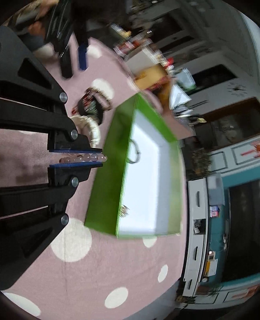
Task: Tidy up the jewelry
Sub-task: 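Grasp the pink bead bracelet with the right gripper, then grasp the small silver ring with the left gripper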
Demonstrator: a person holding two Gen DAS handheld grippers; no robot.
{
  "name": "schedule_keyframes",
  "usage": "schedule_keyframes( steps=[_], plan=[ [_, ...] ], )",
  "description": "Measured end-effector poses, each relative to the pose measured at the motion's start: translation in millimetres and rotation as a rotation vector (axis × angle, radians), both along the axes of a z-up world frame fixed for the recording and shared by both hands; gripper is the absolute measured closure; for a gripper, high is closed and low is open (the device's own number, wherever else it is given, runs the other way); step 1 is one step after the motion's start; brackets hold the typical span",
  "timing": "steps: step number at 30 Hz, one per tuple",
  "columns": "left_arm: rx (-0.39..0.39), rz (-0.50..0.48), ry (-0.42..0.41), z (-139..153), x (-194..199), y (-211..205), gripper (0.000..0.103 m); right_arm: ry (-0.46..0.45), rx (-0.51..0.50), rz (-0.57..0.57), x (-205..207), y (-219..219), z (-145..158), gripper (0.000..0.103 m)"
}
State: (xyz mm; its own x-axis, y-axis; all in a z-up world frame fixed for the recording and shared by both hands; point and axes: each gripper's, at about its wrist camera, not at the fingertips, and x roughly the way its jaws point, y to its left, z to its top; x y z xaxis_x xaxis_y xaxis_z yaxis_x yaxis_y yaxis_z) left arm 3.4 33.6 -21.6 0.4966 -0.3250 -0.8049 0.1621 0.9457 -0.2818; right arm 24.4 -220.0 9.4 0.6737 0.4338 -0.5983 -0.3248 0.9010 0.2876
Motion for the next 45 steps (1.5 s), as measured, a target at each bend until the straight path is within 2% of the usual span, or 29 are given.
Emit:
schedule_keyframes(
  steps=[6,12,18,20,27,29,36,38,40,45],
  plan=[
    [0.007,-0.071,-0.006,-0.4,0.4,-26.5,0.016,-0.048,0.033,-0.059,-24.2,-31.5,19.4,0.096],
    [0.038,-0.211,-0.078,12.2,5.6,-76.1,0.018,-0.034,0.048,-0.109,-43.1,-51.9,15.1,0.096],
    [0.084,-0.358,-0.132,12.6,22.3,-125.8,0.035,-0.036,0.061,-0.132,-47.2,-61.0,13.2,0.096],
    [0.099,-0.399,-0.135,8.4,28.7,-137.8,0.046,-0.037,0.067,-0.139,-48.5,-64.2,12.2,0.096],
    [0.145,-0.492,-0.089,-12.6,58.0,-164.2,0.054,-0.033,0.086,-0.147,-52.0,-68.4,8.1,0.096],
    [0.157,-0.514,-0.070,-17.7,63.4,-168.5,0.065,-0.031,0.092,-0.150,-52.0,-71.0,7.2,0.096],
    [0.195,-0.528,-0.036,-30.0,68.1,-171.1,0.082,-0.028,0.100,-0.156,-52.1,-73.8,4.2,0.096],
    [0.198,-0.528,-0.033,-32.6,66.8,-170.9,0.093,-0.026,0.104,-0.157,-52.3,-74.0,3.8,0.096],
    [0.192,-0.519,-0.038,-32.5,64.5,-170.0,0.098,-0.026,0.104,-0.156,-52.7,-73.8,3.5,0.096],
    [0.139,-0.483,-0.044,-27.7,60.6,-165.1,0.098,-0.028,0.104,-0.157,-52.9,-73.8,3.7,0.096]
  ],
)
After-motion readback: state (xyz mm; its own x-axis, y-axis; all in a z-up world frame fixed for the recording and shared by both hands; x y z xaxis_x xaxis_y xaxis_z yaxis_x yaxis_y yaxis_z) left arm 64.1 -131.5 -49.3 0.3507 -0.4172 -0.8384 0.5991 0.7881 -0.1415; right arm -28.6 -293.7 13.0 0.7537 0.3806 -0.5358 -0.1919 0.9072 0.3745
